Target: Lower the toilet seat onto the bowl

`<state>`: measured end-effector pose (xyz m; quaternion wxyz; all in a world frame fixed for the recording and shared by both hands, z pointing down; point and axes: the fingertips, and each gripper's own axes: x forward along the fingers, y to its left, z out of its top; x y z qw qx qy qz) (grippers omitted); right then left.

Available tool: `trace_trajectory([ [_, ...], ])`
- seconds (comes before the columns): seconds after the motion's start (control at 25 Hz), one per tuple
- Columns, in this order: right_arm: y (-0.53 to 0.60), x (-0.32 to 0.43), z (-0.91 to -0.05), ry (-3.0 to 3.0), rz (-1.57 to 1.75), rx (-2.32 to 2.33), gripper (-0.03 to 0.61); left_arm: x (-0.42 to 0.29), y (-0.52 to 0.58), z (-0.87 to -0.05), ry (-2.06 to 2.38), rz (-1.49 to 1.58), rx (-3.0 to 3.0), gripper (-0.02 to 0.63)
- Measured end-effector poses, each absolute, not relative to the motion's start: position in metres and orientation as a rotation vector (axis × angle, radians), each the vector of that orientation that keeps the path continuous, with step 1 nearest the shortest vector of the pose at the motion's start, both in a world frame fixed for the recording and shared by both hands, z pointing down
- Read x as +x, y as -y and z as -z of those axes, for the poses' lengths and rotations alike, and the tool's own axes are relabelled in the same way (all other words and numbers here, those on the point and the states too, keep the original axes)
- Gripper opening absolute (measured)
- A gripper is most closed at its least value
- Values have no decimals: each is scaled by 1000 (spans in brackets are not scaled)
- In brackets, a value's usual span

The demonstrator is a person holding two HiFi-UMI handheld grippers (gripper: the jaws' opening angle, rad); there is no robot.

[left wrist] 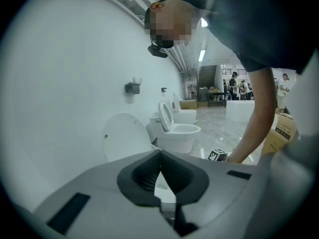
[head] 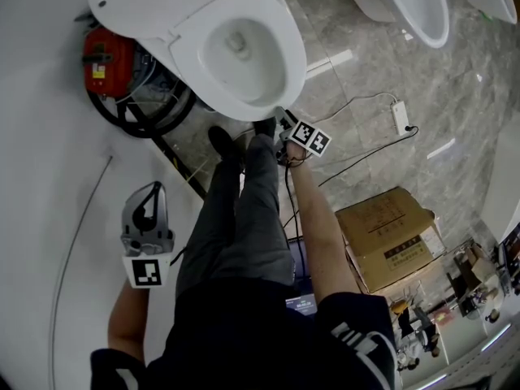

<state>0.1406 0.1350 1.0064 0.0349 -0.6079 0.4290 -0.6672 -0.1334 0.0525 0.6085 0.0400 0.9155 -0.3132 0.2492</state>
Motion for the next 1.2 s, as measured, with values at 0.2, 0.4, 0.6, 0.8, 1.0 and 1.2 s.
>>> trace_trajectory([
  [0.2, -134, 140, -1004, -1356, 2045, -1842, 152, -134, -51, -607, 968, -760, 2804, 25],
  [0.4, -131, 139, -1001, -1424, 2036, -1885, 141, -134, -49, -606, 966, -757, 2813, 25],
  [0.6, -132, 140, -996, -1460, 2024, -1905, 129, -134, -48, -604, 968, -755, 2819, 25],
  [0.8, -134, 141, -985, -1471, 2005, -1911, 113, -133, -48, -601, 976, -738, 2812, 25],
  [1.0, -135, 139, -965, -1558, 1975, -1940, 73, -129, -48, -597, 970, -739, 2820, 25],
  [1.2, -133, 136, -936, -1689, 1915, -1948, 31, -123, -45, -589, 971, -718, 2833, 25],
])
